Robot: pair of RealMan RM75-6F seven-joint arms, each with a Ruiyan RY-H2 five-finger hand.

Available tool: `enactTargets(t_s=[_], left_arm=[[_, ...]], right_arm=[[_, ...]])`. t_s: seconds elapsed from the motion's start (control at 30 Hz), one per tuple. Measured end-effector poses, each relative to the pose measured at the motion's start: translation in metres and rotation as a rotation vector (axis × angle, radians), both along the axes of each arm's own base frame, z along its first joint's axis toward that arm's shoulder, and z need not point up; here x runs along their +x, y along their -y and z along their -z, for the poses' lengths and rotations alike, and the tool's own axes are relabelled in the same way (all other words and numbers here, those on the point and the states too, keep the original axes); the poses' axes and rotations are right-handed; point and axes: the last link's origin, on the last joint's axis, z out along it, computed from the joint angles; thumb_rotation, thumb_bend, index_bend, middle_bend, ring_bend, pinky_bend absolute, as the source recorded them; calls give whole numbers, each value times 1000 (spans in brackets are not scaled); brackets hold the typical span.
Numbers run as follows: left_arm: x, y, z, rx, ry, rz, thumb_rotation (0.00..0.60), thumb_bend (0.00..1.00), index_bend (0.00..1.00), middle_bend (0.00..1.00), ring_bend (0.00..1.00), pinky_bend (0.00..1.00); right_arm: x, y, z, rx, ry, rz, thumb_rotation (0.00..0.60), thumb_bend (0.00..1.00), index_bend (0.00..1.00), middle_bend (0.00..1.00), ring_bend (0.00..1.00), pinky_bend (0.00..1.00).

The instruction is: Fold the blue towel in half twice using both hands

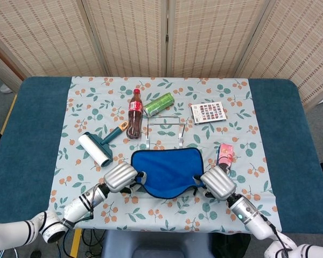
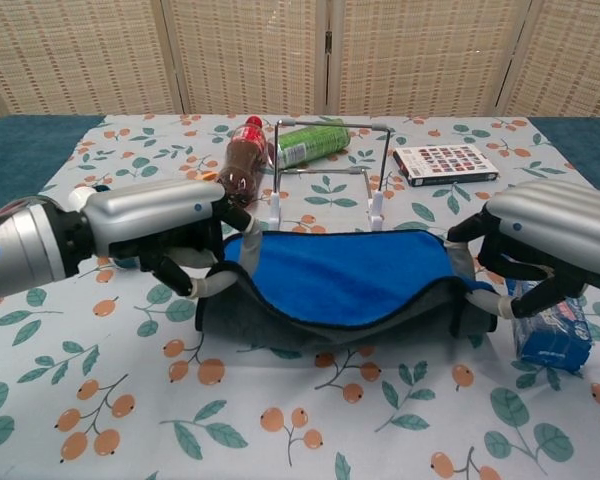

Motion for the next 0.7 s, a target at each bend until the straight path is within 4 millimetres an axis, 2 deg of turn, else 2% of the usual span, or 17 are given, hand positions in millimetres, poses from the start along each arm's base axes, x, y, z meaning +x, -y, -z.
enactTargets(t_s=[0.3,0.7], left_arm=[[5,-34,2,28,-36,-89,600,546,648,1000,914,1000],[5,-66,9,50,-93,-194,600,546,637,1000,908,1000]], right_arm=[[2,20,-1,-33,4,52,600,583,664,920,902,1000],[3,46,5,-66,-46,89,600,583,664,920,902,1000]])
